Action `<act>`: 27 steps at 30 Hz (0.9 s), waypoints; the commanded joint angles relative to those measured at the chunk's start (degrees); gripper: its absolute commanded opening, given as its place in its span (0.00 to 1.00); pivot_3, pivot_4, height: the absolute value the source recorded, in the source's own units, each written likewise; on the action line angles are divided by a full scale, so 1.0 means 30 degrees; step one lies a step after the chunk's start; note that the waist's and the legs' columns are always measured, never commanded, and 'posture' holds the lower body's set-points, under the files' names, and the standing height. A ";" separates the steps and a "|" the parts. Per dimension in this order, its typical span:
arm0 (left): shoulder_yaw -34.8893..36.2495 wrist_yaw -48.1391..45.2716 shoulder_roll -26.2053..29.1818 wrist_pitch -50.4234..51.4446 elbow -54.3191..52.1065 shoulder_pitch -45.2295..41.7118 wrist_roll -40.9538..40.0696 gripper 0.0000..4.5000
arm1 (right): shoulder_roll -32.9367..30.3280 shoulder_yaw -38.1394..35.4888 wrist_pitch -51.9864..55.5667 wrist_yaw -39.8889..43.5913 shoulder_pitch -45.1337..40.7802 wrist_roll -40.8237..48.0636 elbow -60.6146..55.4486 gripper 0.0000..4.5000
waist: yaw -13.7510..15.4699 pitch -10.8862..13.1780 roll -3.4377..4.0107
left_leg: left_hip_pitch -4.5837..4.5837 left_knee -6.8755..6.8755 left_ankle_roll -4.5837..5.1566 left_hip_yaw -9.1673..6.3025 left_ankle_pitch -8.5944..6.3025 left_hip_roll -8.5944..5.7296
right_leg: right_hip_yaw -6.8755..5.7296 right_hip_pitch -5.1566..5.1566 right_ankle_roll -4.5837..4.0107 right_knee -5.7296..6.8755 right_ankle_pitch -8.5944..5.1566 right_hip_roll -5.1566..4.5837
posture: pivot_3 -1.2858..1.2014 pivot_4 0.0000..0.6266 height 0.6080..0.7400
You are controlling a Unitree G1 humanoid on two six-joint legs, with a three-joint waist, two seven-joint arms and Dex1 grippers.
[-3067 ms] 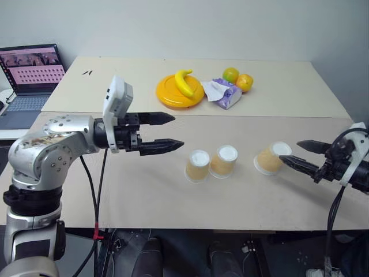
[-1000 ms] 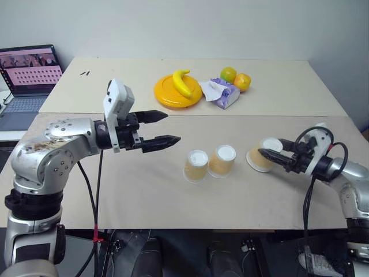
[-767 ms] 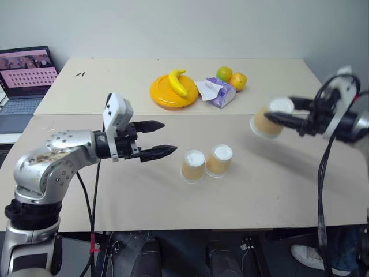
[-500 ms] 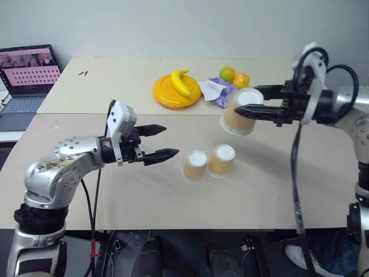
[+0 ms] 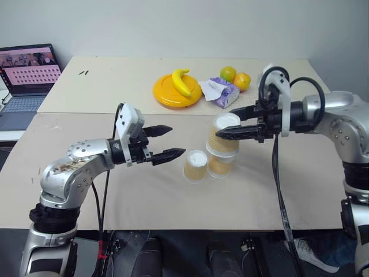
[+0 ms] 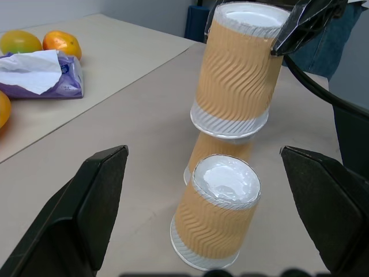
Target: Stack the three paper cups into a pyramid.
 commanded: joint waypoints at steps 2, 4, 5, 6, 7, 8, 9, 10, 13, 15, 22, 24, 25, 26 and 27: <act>0.0110 -0.0043 -0.0084 -0.0466 -0.0207 -0.0345 0.0088 1.00 | 0.0272 -0.0519 0.0647 -0.0426 -0.0053 0.0527 -0.1260 0.62 | -0.0028 0.0000 -0.0001 | 0.0000 0.0000 0.0000 -0.0001 0.0000 0.0000 | 0.0000 0.0000 0.0000 0.0000 0.0000 0.0000 | 0.52 0.24 0.94; 0.0046 -0.0050 -0.0167 -0.0514 -0.0174 -0.0356 0.0157 1.00 | 0.0412 -0.0553 0.0839 -0.0508 0.0008 0.0594 -0.1460 0.62 | -0.0046 0.0000 0.0000 | 0.0000 0.0002 0.0000 0.0000 0.0000 0.0000 | 0.0001 0.0000 0.0000 0.0000 0.0000 0.0000 | 0.52 0.24 0.94; 0.0010 -0.0043 -0.0209 -0.0532 -0.0165 -0.0357 0.0185 1.00 | 0.0475 -0.0552 0.0904 -0.0546 0.0029 0.0577 -0.1527 0.62 | -0.0046 0.0000 0.0000 | 0.0001 0.0001 -0.0001 -0.0001 0.0000 0.0000 | 0.0001 0.0000 0.0000 0.0000 0.0000 0.0000 | 0.52 0.24 0.94; -0.0014 -0.0037 -0.0236 -0.0544 -0.0160 -0.0357 0.0202 1.00 | 0.0519 -0.0554 0.0950 -0.0572 0.0043 0.0562 -0.1572 0.62 | -0.0045 0.0000 -0.0001 | 0.0001 0.0002 0.0000 -0.0001 0.0000 0.0000 | 0.0001 0.0000 0.0000 0.0001 0.0000 0.0001 | 0.52 0.24 0.94; -0.0009 -0.0035 -0.0236 -0.0545 -0.0188 -0.0330 0.0197 1.00 | 0.0546 -0.0572 0.1004 -0.0606 0.0059 0.0562 -0.1632 0.62 | -0.0045 0.0000 0.0000 | 0.0001 0.0002 0.0000 -0.0001 0.0000 0.0000 | 0.0000 0.0000 0.0000 0.0002 0.0000 0.0000 | 0.52 0.24 0.94; -0.0044 -0.0035 -0.0250 -0.0569 -0.0199 -0.0309 0.0223 1.00 | 0.0587 -0.0583 0.1074 -0.0645 0.0062 0.0582 -0.1698 0.62 | -0.0045 0.0000 0.0000 | 0.0001 0.0002 0.0000 -0.0001 0.0000 0.0000 | -0.0001 0.0001 0.0000 0.0001 0.0000 0.0000 | 0.52 0.24 0.94; -0.0068 -0.0037 -0.0258 -0.0586 -0.0208 -0.0294 0.0241 1.00 | 0.0615 -0.0595 0.1131 -0.0683 0.0064 0.0608 -0.1748 0.62 | -0.0046 0.0000 -0.0001 | 0.0000 0.0002 0.0000 -0.0001 0.0000 0.0000 | 0.0001 0.0001 0.0001 0.0001 0.0000 0.0000 | 0.52 0.24 0.94; -0.0118 -0.0044 -0.0280 -0.0617 -0.0202 -0.0286 0.0279 1.00 | 0.0741 -0.0588 0.1240 -0.0817 -0.0017 0.0666 -0.1801 0.62 | -0.0045 0.0000 0.0000 | 0.0000 0.0001 0.0000 -0.0002 0.0000 0.0000 | 0.0001 0.0001 0.0001 0.0001 0.0000 0.0000 | 0.52 0.24 0.94; -0.0220 -0.0025 -0.0351 -0.0644 -0.0212 -0.0311 0.0331 1.00 | 0.1178 -0.0659 0.1573 -0.1171 -0.0321 0.0993 -0.1995 0.62 | -0.0060 0.0000 0.0000 | 0.0001 0.0000 0.0000 -0.0002 0.0000 0.0000 | -0.0001 0.0001 0.0001 0.0001 0.0000 0.0001 | 0.52 0.24 0.94; -0.0212 -0.0040 -0.0358 -0.0640 -0.0229 -0.0316 0.0330 1.00 | 0.1327 -0.0693 0.1688 -0.1326 -0.0402 0.1091 -0.2087 0.62 | -0.0060 0.0000 0.0000 | 0.0001 0.0001 0.0000 -0.0002 0.0000 0.0000 | 0.0001 0.0000 0.0000 0.0003 0.0000 0.0000 | 0.52 0.24 0.94; -0.0152 -0.0160 -0.0225 -0.0617 -0.0224 -0.0350 0.0353 1.00 | 0.1612 -0.0366 0.1365 -0.1792 -0.0125 0.0698 -0.1792 0.62 | -0.0059 0.0000 0.0000 | 0.0001 0.0000 0.0000 -0.0003 0.0000 0.0000 | 0.0001 0.0001 0.0000 0.0002 0.0000 0.0001 | 0.52 0.24 0.94; -0.0112 -0.0167 -0.0184 -0.0580 -0.0245 -0.0359 0.0336 1.00 | 0.1646 -0.0308 0.1256 -0.1848 -0.0100 0.0579 -0.1703 0.62 | -0.0059 0.0000 0.0000 | 0.0001 0.0001 0.0000 -0.0003 0.0000 0.0000 | 0.0001 0.0001 0.0000 0.0002 0.0000 0.0000 | 0.52 0.24 0.94; -0.0094 -0.0174 -0.0153 -0.0561 -0.0272 -0.0349 0.0323 1.00 | 0.1648 -0.0285 0.1164 -0.1858 -0.0092 0.0504 -0.1657 0.62 | -0.0058 0.0000 0.0000 | 0.0001 0.0000 0.0000 -0.0002 0.0000 0.0000 | -0.0001 0.0000 0.0001 0.0002 0.0000 0.0001 | 0.52 0.24 0.94; -0.0106 -0.0199 -0.0110 -0.0558 -0.0290 -0.0351 0.0340 1.00 | 0.1666 -0.0297 0.1018 -0.1847 -0.0086 0.0427 -0.1583 0.72 | -0.0059 0.0000 0.0000 | 0.0001 0.0000 0.0000 -0.0002 0.0000 0.0000 | 0.0000 0.0000 0.0000 0.0002 0.0000 0.0001 | 0.52 0.24 0.94; -0.0119 -0.0260 -0.0048 -0.0579 -0.0306 -0.0348 0.0361 1.00 | 0.1695 -0.0354 0.0953 -0.1844 -0.0094 0.0410 -0.1504 0.83 | -0.0058 0.0000 0.0000 | 0.0001 -0.0001 0.0000 -0.0003 0.0000 0.0000 | -0.0001 0.0000 0.0001 0.0002 0.0000 0.0001 | 0.52 0.24 0.94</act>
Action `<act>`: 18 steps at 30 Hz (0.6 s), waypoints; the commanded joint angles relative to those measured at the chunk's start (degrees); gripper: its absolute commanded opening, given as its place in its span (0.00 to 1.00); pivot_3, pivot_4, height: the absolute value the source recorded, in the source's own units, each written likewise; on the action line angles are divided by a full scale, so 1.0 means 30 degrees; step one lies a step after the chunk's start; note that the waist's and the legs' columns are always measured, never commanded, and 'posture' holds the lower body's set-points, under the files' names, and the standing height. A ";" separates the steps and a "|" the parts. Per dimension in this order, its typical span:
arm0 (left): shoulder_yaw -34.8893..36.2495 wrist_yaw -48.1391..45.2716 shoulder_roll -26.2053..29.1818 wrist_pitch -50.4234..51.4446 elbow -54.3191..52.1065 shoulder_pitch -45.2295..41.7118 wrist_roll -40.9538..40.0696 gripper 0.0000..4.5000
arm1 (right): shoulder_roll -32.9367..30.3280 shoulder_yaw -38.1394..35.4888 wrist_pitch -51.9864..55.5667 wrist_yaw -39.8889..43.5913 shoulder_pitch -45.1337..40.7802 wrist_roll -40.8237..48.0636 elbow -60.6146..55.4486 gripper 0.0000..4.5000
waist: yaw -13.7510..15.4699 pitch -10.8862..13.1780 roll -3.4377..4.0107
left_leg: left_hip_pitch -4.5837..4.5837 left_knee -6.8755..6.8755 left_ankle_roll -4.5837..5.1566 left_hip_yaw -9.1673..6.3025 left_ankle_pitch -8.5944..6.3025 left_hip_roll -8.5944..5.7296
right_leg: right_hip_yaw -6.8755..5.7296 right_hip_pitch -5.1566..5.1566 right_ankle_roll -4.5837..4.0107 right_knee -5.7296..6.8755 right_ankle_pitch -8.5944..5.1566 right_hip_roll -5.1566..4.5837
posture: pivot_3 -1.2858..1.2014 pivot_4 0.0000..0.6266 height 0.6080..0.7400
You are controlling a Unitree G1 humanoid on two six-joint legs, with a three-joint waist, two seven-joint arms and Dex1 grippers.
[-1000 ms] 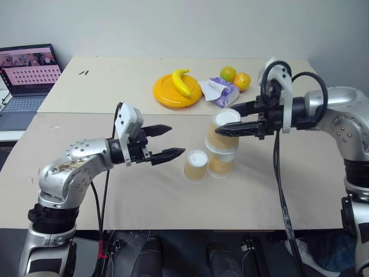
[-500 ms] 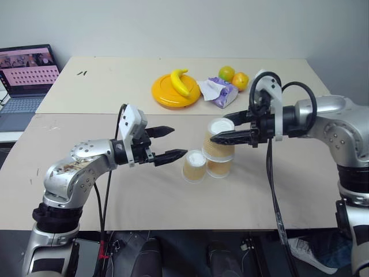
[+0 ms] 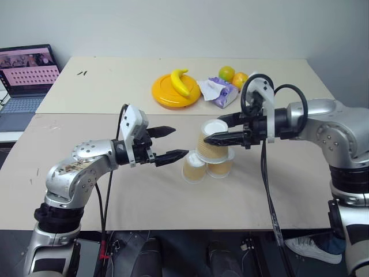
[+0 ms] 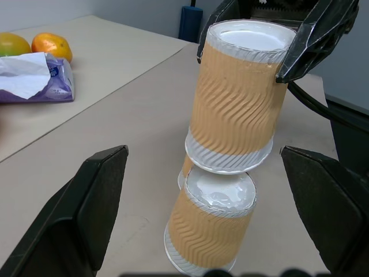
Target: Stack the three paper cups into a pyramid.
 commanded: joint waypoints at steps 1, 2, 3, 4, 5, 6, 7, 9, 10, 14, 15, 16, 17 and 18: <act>0.0224 -0.0199 0.0333 -0.0324 -0.0334 -0.0308 0.0078 1.00 | 0.0047 -0.0386 -0.0657 -0.0013 -0.0176 -0.0166 -0.0034 0.89 | -0.0003 0.0000 0.0000 | 0.0000 0.0000 0.0000 -0.0001 0.0000 0.0000 | -0.0001 0.0000 0.0000 -0.0001 0.0000 0.0000 | 0.52 0.24 0.94; 0.0221 -0.0211 0.0361 -0.0339 -0.0323 -0.0301 0.0093 1.00 | 0.0024 -0.0404 -0.0745 0.0034 -0.0169 -0.0217 -0.0001 0.96 | -0.0008 0.0000 0.0000 | 0.0000 0.0000 0.0000 0.0001 0.0000 0.0000 | 0.0002 0.0000 0.0000 -0.0001 0.0000 0.0000 | 0.52 0.24 0.94; 0.0217 -0.0202 0.0387 -0.0343 -0.0314 -0.0300 0.0105 1.00 | -0.0007 -0.0419 -0.0811 0.0081 -0.0174 -0.0251 0.0026 0.99 | -0.0010 0.0000 0.0000 | 0.0000 0.0000 0.0000 0.0001 0.0000 0.0001 | 0.0000 0.0000 0.0000 -0.0001 0.0000 0.0000 | 0.52 0.24 0.94; 0.0226 -0.0174 0.0397 -0.0328 -0.0310 -0.0305 0.0091 1.00 | -0.0025 -0.0448 -0.0845 0.0108 -0.0208 -0.0267 0.0075 0.99 | -0.0008 0.0000 0.0000 | 0.0000 -0.0001 0.0000 0.0001 0.0000 0.0000 | 0.0001 0.0000 0.0000 -0.0001 0.0000 0.0000 | 0.52 0.24 0.94; 0.0236 -0.0144 0.0405 -0.0318 -0.0313 -0.0303 0.0084 1.00 | -0.0043 -0.0467 -0.0870 0.0135 -0.0243 -0.0275 0.0110 0.99 | -0.0007 0.0000 0.0000 | 0.0000 -0.0001 0.0000 0.0000 0.0000 0.0000 | 0.0001 0.0000 0.0000 -0.0001 0.0000 0.0000 | 0.52 0.24 0.94; 0.0244 -0.0124 0.0408 -0.0308 -0.0317 -0.0302 0.0076 1.00 | -0.0051 -0.0477 -0.0879 0.0151 -0.0269 -0.0276 0.0134 0.99 | -0.0006 0.0000 0.0000 | 0.0000 0.0000 0.0000 0.0001 0.0000 0.0000 | 0.0001 0.0000 0.0000 -0.0001 0.0000 0.0000 | 0.52 0.24 0.94; 0.0248 -0.0121 0.0417 -0.0309 -0.0328 -0.0284 0.0076 1.00 | -0.0071 -0.0482 -0.0896 0.0180 -0.0290 -0.0284 0.0142 0.99 | -0.0006 0.0000 0.0000 | 0.0000 -0.0001 0.0000 0.0001 0.0000 0.0000 | 0.0001 0.0000 0.0000 -0.0001 0.0000 0.0000 | 0.52 0.24 0.94; 0.0258 -0.0081 0.0405 -0.0299 -0.0311 -0.0239 0.0083 1.00 | -0.0113 -0.0508 -0.0938 0.0243 -0.0372 -0.0334 0.0208 0.99 | -0.0006 0.0000 0.0000 | 0.0000 -0.0002 0.0000 0.0001 0.0000 0.0000 | 0.0001 -0.0001 0.0000 -0.0002 0.0000 0.0000 | 0.52 0.24 0.94; 0.0246 -0.0079 0.0400 -0.0308 -0.0291 -0.0232 0.0098 1.00 | -0.0150 -0.0509 -0.0997 0.0314 -0.0410 -0.0383 0.0223 0.99 | -0.0006 0.0000 0.0000 | 0.0000 -0.0002 0.0000 0.0000 0.0000 0.0000 | 0.0002 0.0000 0.0000 -0.0002 0.0000 0.0000 | 0.52 0.24 0.94; 0.0219 -0.0042 0.0369 -0.0311 -0.0302 -0.0212 0.0114 1.00 | -0.0257 -0.0693 -0.0807 0.0504 -0.0658 -0.0305 0.0185 0.99 | -0.0004 0.0000 0.0000 | 0.0000 -0.0001 0.0000 0.0001 0.0000 0.0000 | 0.0000 0.0000 0.0000 -0.0001 0.0000 0.0000 | 0.52 0.24 0.94; 0.0207 -0.0037 0.0356 -0.0312 -0.0279 -0.0227 0.0126 1.00 | -0.0268 -0.0732 -0.0727 0.0511 -0.0728 -0.0285 0.0195 0.99 | -0.0006 0.0000 0.0000 | 0.0000 -0.0001 0.0000 0.0001 0.0000 0.0000 | 0.0002 0.0000 0.0000 -0.0002 0.0000 0.0000 | 0.52 0.24 0.94; 0.0194 -0.0037 0.0340 -0.0318 -0.0257 -0.0240 0.0148 1.00 | -0.0290 -0.0765 -0.0641 0.0516 -0.0769 -0.0249 0.0161 0.99 | -0.0008 0.0000 0.0000 | 0.0000 -0.0001 0.0000 0.0001 0.0000 0.0000 | 0.0002 -0.0001 0.0000 -0.0001 0.0000 0.0000 | 0.52 0.24 0.94; 0.0128 -0.0093 0.0346 -0.0395 -0.0183 -0.0213 0.0253 1.00 | -0.0316 -0.0803 -0.0489 0.0530 -0.0776 -0.0145 0.0068 0.99 | -0.0008 0.0000 0.0000 | 0.0000 -0.0002 0.0000 0.0001 0.0000 0.0000 | 0.0002 -0.0001 0.0000 -0.0001 0.0000 0.0001 | 0.52 0.24 0.94; 0.0081 -0.0135 0.0349 -0.0447 -0.0133 -0.0195 0.0333 1.00 | -0.0336 -0.0824 -0.0394 0.0542 -0.0775 -0.0076 0.0004 0.99 | -0.0008 0.0000 0.0000 | 0.0000 -0.0002 0.0000 0.0001 0.0000 0.0000 | 0.0001 -0.0002 0.0000 -0.0002 0.0000 0.0000 | 0.52 0.24 0.94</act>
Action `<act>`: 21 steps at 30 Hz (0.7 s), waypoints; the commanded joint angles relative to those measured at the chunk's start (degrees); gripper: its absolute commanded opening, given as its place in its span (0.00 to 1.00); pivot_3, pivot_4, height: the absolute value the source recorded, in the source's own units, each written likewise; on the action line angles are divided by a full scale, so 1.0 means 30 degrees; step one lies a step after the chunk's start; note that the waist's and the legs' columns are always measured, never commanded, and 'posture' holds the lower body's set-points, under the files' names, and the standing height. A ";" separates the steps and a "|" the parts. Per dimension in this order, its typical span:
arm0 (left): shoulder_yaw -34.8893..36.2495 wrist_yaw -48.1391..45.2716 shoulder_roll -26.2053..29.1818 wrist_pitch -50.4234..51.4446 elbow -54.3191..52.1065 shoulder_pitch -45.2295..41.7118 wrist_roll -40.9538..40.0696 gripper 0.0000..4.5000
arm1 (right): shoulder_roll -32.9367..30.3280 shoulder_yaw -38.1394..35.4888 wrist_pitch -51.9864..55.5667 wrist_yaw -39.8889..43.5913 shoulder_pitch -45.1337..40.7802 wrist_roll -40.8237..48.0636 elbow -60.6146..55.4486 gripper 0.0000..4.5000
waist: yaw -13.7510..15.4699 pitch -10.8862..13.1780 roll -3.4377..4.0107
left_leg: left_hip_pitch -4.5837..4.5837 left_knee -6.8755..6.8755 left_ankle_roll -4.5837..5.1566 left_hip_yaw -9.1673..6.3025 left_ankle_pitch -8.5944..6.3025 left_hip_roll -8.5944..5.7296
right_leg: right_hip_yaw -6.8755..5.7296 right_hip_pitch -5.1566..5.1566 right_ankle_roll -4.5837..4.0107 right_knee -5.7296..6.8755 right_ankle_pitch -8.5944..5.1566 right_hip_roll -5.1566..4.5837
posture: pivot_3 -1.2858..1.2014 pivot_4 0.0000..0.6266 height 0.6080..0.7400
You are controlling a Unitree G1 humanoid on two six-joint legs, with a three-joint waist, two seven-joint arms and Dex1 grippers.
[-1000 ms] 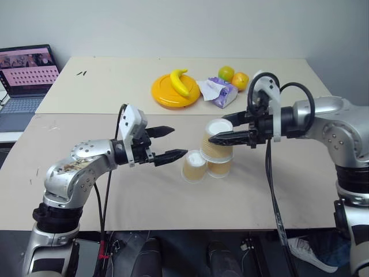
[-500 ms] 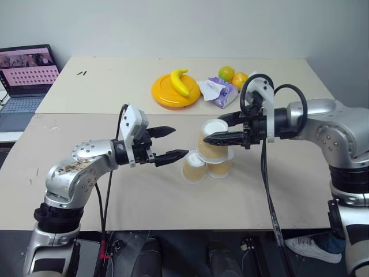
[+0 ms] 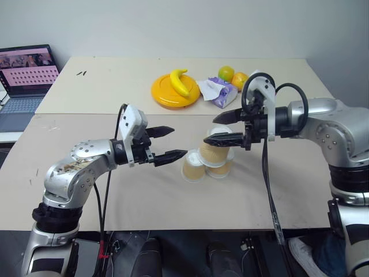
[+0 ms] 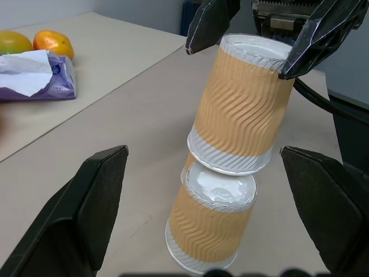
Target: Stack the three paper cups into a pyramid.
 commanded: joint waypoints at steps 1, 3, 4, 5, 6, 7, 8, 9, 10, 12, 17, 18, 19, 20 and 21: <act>0.0038 -0.0170 0.0117 -0.0525 -0.0056 -0.0159 0.0270 1.00 | -0.0367 -0.0822 0.0164 0.0199 -0.0596 0.0492 -0.0480 0.99 | 0.0002 0.0000 0.0000 | 0.0000 -0.0002 0.0000 -0.0001 0.0000 0.0000 | -0.0001 0.0000 0.0000 0.0000 0.0000 0.0000 | 0.52 0.24 0.94; 0.0026 -0.0220 0.0082 -0.0582 0.0044 -0.0144 0.0362 1.00 | -0.0401 -0.0925 0.0322 0.0202 -0.0686 0.0618 -0.0517 0.99 | 0.0003 0.0000 0.0000 | 0.0000 -0.0001 0.0000 -0.0001 0.0000 0.0000 | -0.0001 0.0000 0.0000 -0.0001 0.0000 0.0000 | 0.52 0.24 0.94; 0.0025 -0.0240 0.0056 -0.0603 0.0090 -0.0154 0.0407 1.00 | -0.0421 -0.1015 0.0416 0.0208 -0.0787 0.0701 -0.0512 0.99 | 0.0003 0.0000 0.0000 | 0.0000 -0.0001 0.0000 0.0000 0.0000 0.0000 | 0.0001 0.0000 0.0000 -0.0001 0.0000 0.0000 | 0.52 0.24 0.94; 0.0027 -0.0256 0.0032 -0.0610 0.0114 -0.0165 0.0442 1.00 | -0.0439 -0.1076 0.0479 0.0200 -0.0856 0.0770 -0.0507 0.99 | 0.0002 0.0000 0.0000 | 0.0000 0.0000 0.0000 0.0000 0.0000 0.0000 | -0.0001 0.0000 -0.0001 -0.0001 0.0000 0.0000 | 0.52 0.24 0.94; 0.0036 -0.0269 0.0007 -0.0601 0.0119 -0.0172 0.0462 1.00 | -0.0475 -0.1138 0.0538 0.0194 -0.0926 0.0868 -0.0496 0.99 | 0.0000 0.0000 0.0000 | 0.0000 -0.0001 0.0000 0.0000 0.0000 0.0000 | -0.0001 0.0000 -0.0001 -0.0001 0.0000 0.0000 | 0.52 0.24 0.94; 0.0063 -0.0266 -0.0027 -0.0577 0.0135 -0.0193 0.0452 1.00 | -0.0623 -0.1263 0.0609 0.0250 -0.1153 0.0959 -0.0347 0.99 | 0.0001 0.0000 0.0001 | 0.0000 -0.0001 0.0000 0.0000 0.0000 0.0000 | 0.0000 0.0000 0.0000 -0.0001 0.0000 0.0000 | 0.52 0.24 0.94; 0.0079 -0.0252 -0.0056 -0.0554 0.0132 -0.0203 0.0439 1.00 | -0.0746 -0.1354 0.0654 0.0284 -0.1302 0.1040 -0.0245 0.99 | -0.0001 0.0000 0.0001 | 0.0000 -0.0001 0.0000 0.0000 0.0000 0.0000 | 0.0001 0.0000 0.0000 -0.0001 0.0000 0.0000 | 0.52 0.24 0.94; 0.0132 -0.0258 -0.0060 -0.0527 0.0170 -0.0249 0.0403 1.00 | -0.1295 -0.1585 0.0399 0.0629 -0.1781 0.0890 0.0396 0.99 | 0.0002 0.0000 0.0000 | -0.0002 -0.0004 0.0000 0.0002 0.0000 0.0000 | 0.0002 -0.0005 0.0000 -0.0001 0.0000 -0.0001 | 0.52 0.24 0.94; 0.0168 -0.0266 -0.0059 -0.0510 0.0199 -0.0281 0.0381 1.00 | -0.1697 -0.1731 0.0202 0.0872 -0.2120 0.0782 0.0864 0.99 | 0.0003 0.0001 0.0001 | -0.0002 -0.0004 0.0000 0.0001 0.0000 0.0000 | 0.0000 -0.0005 -0.0001 -0.0001 0.0000 0.0000 | 0.52 0.24 0.94; 0.0260 -0.0237 -0.0051 -0.0262 0.0206 -0.0306 0.0217 1.00 | -0.2369 -0.1853 -0.0233 0.1347 -0.2489 0.0576 0.1506 0.99 | 0.0064 0.0000 0.0000 | -0.0009 -0.0002 0.0000 0.0003 0.0000 0.0000 | 0.0001 -0.0012 -0.0001 -0.0005 0.0000 -0.0001 | 0.52 0.24 0.94; 0.1841 -0.0211 0.1669 0.0734 -0.1323 0.0678 -0.0535 1.00 | -0.7871 -0.5544 -0.6648 0.7119 0.2901 -0.0856 0.3872 0.99 | 0.0558 0.0003 -0.0048 | -0.0065 -0.0006 0.0014 -0.0023 -0.0021 0.0005 | -0.0055 -0.0001 0.0005 -0.0106 -0.0009 -0.0003 | 0.52 0.24 0.94; 0.2066 0.0056 0.1665 0.0685 -0.1520 0.0949 -0.0636 1.00 | -0.8098 -0.6284 -0.6760 0.7530 0.4165 -0.0572 0.3930 0.99 | 0.0529 0.0002 -0.0049 | -0.0072 -0.0009 0.0014 -0.0012 -0.0032 0.0000 | -0.0048 0.0003 0.0005 -0.0132 -0.0009 -0.0014 | 0.52 0.24 0.94; 0.2137 0.0149 0.1747 0.0223 -0.1702 0.1267 -0.0376 1.00 | -0.8227 -0.7066 -0.7289 0.7903 0.5807 -0.0653 0.3951 0.99 | 0.0500 0.0001 -0.0048 | -0.0071 -0.0010 0.0022 0.0012 -0.0045 -0.0002 | -0.0030 0.0003 0.0006 -0.0141 -0.0009 -0.0021 | 0.52 0.24 0.94; 0.2177 0.0147 0.1789 -0.0137 -0.1777 0.1499 -0.0202 1.00 | -0.8233 -0.7703 -0.7724 0.8149 0.7174 -0.0767 0.3860 0.99 | 0.0417 0.0000 -0.0047 | -0.0063 -0.0008 0.0023 0.0018 -0.0051 -0.0002 | -0.0019 0.0002 0.0008 -0.0127 -0.0011 -0.0021 | 0.52 0.24 0.94; 0.2312 0.0304 0.1707 -0.0411 -0.1802 0.1661 -0.0066 1.00 | -0.8022 -0.8525 -0.7975 0.8302 0.8633 -0.0736 0.3663 0.99 | 0.0368 0.0000 -0.0047 | -0.0054 -0.0013 0.0021 0.0010 -0.0048 0.0002 | -0.0017 -0.0004 0.0006 -0.0098 -0.0011 -0.0011 | 0.52 0.24 0.94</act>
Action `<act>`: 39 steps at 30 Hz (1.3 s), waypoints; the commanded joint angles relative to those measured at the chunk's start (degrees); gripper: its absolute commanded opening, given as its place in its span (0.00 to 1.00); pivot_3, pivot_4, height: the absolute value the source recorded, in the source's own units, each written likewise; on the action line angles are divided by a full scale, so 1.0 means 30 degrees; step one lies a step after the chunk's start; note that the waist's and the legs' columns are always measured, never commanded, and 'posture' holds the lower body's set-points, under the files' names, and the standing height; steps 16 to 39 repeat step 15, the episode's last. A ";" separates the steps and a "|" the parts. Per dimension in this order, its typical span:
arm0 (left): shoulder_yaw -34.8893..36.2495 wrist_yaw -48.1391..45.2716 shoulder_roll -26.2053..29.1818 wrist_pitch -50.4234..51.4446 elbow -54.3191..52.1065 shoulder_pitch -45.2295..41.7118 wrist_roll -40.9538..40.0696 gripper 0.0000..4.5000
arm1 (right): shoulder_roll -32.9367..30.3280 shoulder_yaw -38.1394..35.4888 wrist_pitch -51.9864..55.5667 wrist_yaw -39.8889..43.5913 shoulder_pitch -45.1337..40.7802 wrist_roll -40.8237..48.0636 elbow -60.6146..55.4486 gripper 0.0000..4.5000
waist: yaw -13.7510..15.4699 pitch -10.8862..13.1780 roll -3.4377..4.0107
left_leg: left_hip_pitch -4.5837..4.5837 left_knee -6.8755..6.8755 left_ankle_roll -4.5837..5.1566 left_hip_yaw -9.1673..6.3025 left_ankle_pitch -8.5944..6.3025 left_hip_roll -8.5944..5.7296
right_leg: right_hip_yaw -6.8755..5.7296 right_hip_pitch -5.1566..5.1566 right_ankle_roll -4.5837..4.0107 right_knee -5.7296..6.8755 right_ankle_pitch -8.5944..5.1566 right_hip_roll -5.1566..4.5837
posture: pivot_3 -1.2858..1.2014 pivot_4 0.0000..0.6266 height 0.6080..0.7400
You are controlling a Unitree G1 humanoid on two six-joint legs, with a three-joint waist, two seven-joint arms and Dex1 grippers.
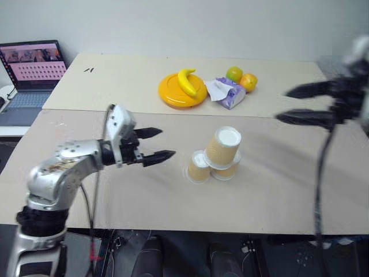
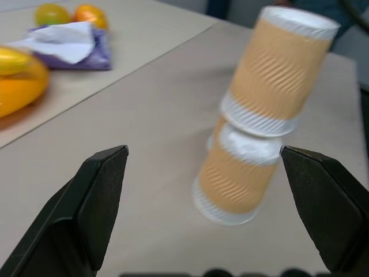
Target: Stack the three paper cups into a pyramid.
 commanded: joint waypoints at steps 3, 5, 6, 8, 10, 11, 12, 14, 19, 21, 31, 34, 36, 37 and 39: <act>0.0761 0.0726 -0.0317 -0.1330 -0.0803 0.0719 0.0265 1.00 | 0.1504 -0.4004 -0.2234 0.0306 0.5852 0.0300 -0.1343 0.99 | -0.0117 -0.0002 0.0006 | 0.0069 0.0011 -0.0008 0.0004 0.0006 0.0005 | 0.0019 0.0026 -0.0007 0.0068 -0.0004 0.0017 | 0.52 0.24 0.94; 0.0628 0.1036 -0.0592 -0.2017 -0.0499 0.1007 0.0787 1.00 | 0.2735 -0.4394 -0.2929 -0.0688 0.6802 0.0310 -0.1992 0.99 | -0.0193 -0.0004 0.0009 | 0.0099 0.0027 -0.0020 0.0010 0.0015 0.0005 | 0.0036 0.0030 -0.0008 0.0102 -0.0007 0.0021 | 0.52 0.24 0.94; 0.0557 0.1220 -0.0779 -0.2300 -0.0420 0.1160 0.0995 1.00 | 0.3270 -0.4311 -0.3031 -0.1311 0.6995 0.0264 -0.2226 0.99 | -0.0283 -0.0005 0.0011 | 0.0107 0.0034 -0.0026 0.0008 0.0021 0.0005 | 0.0042 0.0039 -0.0007 0.0105 -0.0007 0.0025 | 0.52 0.24 0.94; 0.0454 0.1696 -0.1240 -0.2737 -0.0335 0.1438 0.1403 1.00 | 0.4055 -0.3686 -0.3577 -0.2209 0.7442 -0.0351 -0.2679 0.99 | -0.0381 -0.0005 0.0010 | 0.0113 0.0054 -0.0040 0.0011 0.0048 0.0003 | 0.0058 0.0052 0.0019 0.0102 -0.0005 0.0026 | 0.52 0.24 0.94; 0.0345 0.2217 -0.1774 -0.3331 -0.0193 0.1696 0.1951 1.00 | 0.4657 -0.3027 -0.4065 -0.2858 0.7887 -0.0863 -0.3156 0.99 | -0.0398 -0.0006 0.0009 | 0.0112 0.0059 -0.0043 0.0010 0.0059 0.0003 | 0.0059 0.0058 0.0030 0.0098 0.0002 0.0026 | 0.52 0.24 0.94; 0.0319 0.2520 -0.2099 -0.3634 -0.0097 0.1801 0.2216 1.00 | 0.4979 -0.2777 -0.4163 -0.3235 0.7945 -0.0955 -0.3342 0.99 | -0.0394 -0.0006 0.0008 | 0.0112 0.0065 -0.0043 0.0008 0.0060 0.0002 | 0.0057 0.0061 0.0031 0.0098 0.0004 0.0026 | 0.52 0.24 0.94; 0.0309 0.2705 -0.2325 -0.3866 -0.0011 0.1882 0.2401 1.00 | 0.5208 -0.2606 -0.4237 -0.3520 0.7975 -0.1012 -0.3470 0.99 | -0.0388 -0.0007 0.0007 | 0.0111 0.0067 -0.0043 0.0005 0.0061 0.0003 | 0.0056 0.0061 0.0031 0.0098 0.0006 0.0028 | 0.52 0.24 0.94; 0.0341 0.3052 -0.2898 -0.4174 -0.0056 0.2134 0.2534 1.00 | 0.5592 -0.2349 -0.4306 -0.4046 0.7875 -0.1069 -0.3574 0.99 | -0.0371 -0.0007 0.0007 | 0.0105 0.0065 -0.0042 0.0002 0.0062 0.0000 | 0.0057 0.0060 0.0024 0.0097 0.0011 0.0028 | 0.52 0.24 0.94; 0.0348 0.3125 -0.3106 -0.4330 -0.0130 0.2268 0.2545 1.00 | 0.5695 -0.2268 -0.4314 -0.4238 0.7833 -0.1079 -0.3578 0.99 | -0.0371 -0.0007 0.0007 | 0.0102 0.0065 -0.0042 0.0004 0.0062 -0.0001 | 0.0060 0.0059 0.0016 0.0097 0.0016 0.0027 | 0.52 0.24 0.94; 0.0348 0.3125 -0.3106 -0.4330 -0.0130 0.2268 0.2545 1.00 | 0.5695 -0.2268 -0.4314 -0.4238 0.7833 -0.1079 -0.3578 0.99 | -0.0371 -0.0007 0.0007 | 0.0102 0.0065 -0.0042 0.0004 0.0062 -0.0001 | 0.0060 0.0059 0.0016 0.0097 0.0016 0.0027 | 0.52 0.24 0.94; 0.0348 0.3125 -0.3106 -0.4330 -0.0130 0.2268 0.2545 1.00 | 0.5695 -0.2268 -0.4314 -0.4238 0.7833 -0.1079 -0.3578 0.99 | -0.0371 -0.0007 0.0007 | 0.0102 0.0065 -0.0042 0.0004 0.0062 -0.0001 | 0.0060 0.0059 0.0016 0.0097 0.0016 0.0027 | 0.52 0.24 0.94; 0.0348 0.3125 -0.3106 -0.4330 -0.0130 0.2268 0.2545 1.00 | 0.5695 -0.2268 -0.4314 -0.4238 0.7833 -0.1079 -0.3578 0.99 | -0.0371 -0.0007 0.0007 | 0.0102 0.0065 -0.0042 0.0004 0.0062 -0.0001 | 0.0060 0.0059 0.0016 0.0097 0.0016 0.0027 | 0.52 0.24 0.94; 0.0348 0.3125 -0.3106 -0.4330 -0.0130 0.2268 0.2545 1.00 | 0.5695 -0.2268 -0.4314 -0.4238 0.7833 -0.1079 -0.3578 0.99 | -0.0371 -0.0007 0.0007 | 0.0102 0.0065 -0.0042 0.0004 0.0062 -0.0001 | 0.0060 0.0059 0.0016 0.0097 0.0016 0.0027 | 0.52 0.24 0.94; 0.0348 0.3125 -0.3106 -0.4330 -0.0130 0.2268 0.2545 1.00 | 0.5695 -0.2268 -0.4314 -0.4238 0.7833 -0.1079 -0.3578 0.99 | -0.0371 -0.0007 0.0007 | 0.0102 0.0065 -0.0042 0.0004 0.0062 -0.0001 | 0.0060 0.0059 0.0016 0.0097 0.0016 0.0027 | 0.52 0.24 0.94; 0.0348 0.3125 -0.3106 -0.4330 -0.0130 0.2268 0.2545 1.00 | 0.5695 -0.2268 -0.4314 -0.4238 0.7833 -0.1079 -0.3578 0.99 | -0.0371 -0.0007 0.0007 | 0.0102 0.0065 -0.0042 0.0004 0.0062 -0.0001 | 0.0060 0.0059 0.0016 0.0097 0.0016 0.0027 | 0.52 0.24 0.94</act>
